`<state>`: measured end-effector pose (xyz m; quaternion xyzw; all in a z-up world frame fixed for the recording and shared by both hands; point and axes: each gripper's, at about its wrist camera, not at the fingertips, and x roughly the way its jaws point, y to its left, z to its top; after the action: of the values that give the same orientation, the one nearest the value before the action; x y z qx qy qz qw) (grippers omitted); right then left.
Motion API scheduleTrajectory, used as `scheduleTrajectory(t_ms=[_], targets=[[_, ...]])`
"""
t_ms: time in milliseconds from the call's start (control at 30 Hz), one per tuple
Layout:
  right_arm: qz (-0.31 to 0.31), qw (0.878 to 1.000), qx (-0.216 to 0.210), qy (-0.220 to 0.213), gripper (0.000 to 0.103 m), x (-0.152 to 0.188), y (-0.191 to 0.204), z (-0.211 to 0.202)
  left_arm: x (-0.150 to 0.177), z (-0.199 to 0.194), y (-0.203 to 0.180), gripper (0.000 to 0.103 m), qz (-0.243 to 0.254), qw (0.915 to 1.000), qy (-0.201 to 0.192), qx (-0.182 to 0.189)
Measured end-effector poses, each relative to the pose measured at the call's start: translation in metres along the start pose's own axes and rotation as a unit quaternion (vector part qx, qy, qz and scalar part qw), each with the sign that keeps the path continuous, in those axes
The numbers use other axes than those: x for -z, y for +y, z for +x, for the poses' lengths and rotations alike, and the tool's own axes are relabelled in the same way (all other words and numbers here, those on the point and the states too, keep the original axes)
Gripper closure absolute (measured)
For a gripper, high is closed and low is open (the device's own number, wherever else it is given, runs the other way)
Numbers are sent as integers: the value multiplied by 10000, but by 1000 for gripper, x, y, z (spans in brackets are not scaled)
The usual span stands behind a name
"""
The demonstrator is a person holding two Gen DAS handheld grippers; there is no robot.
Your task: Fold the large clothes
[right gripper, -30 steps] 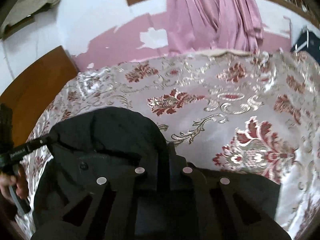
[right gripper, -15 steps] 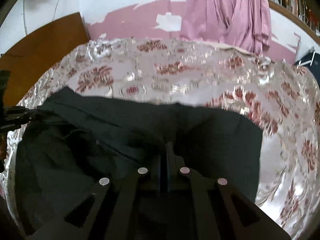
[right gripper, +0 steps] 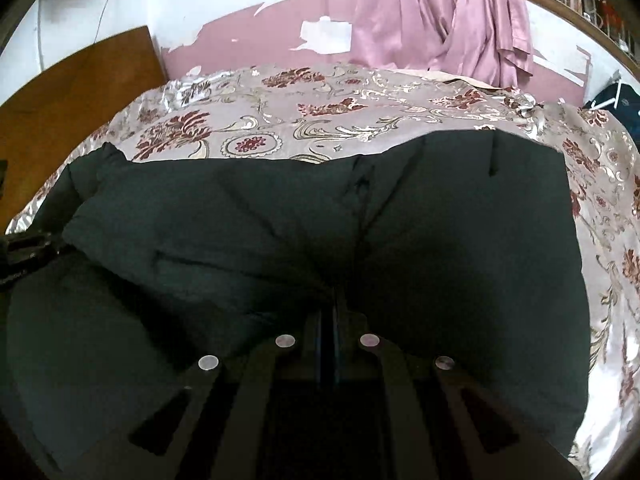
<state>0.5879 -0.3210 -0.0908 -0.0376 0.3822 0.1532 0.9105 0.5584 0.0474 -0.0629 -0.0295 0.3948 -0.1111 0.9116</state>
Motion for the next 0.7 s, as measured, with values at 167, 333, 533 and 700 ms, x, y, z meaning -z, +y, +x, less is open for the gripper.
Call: scheduleTrajectory(t_ms=[167, 333, 533, 700], targets=[[157, 9994, -280, -124, 99, -5, -8, -15, -4, -4, -5, 98, 169, 9997, -44, -190], [61, 9991, -310, -288, 93, -17, -6, -43, -6, -10, -6, 98, 270, 9994, -87, -219], [194, 9958, -622, -643, 86, -55, -7, -73, -10, -15, -10, 98, 488, 9985, -26, -232], [692, 9895, -1071, -685, 70, -89, -4, -66, -15, -23, -6, 97, 429, 9991, 32, 34]])
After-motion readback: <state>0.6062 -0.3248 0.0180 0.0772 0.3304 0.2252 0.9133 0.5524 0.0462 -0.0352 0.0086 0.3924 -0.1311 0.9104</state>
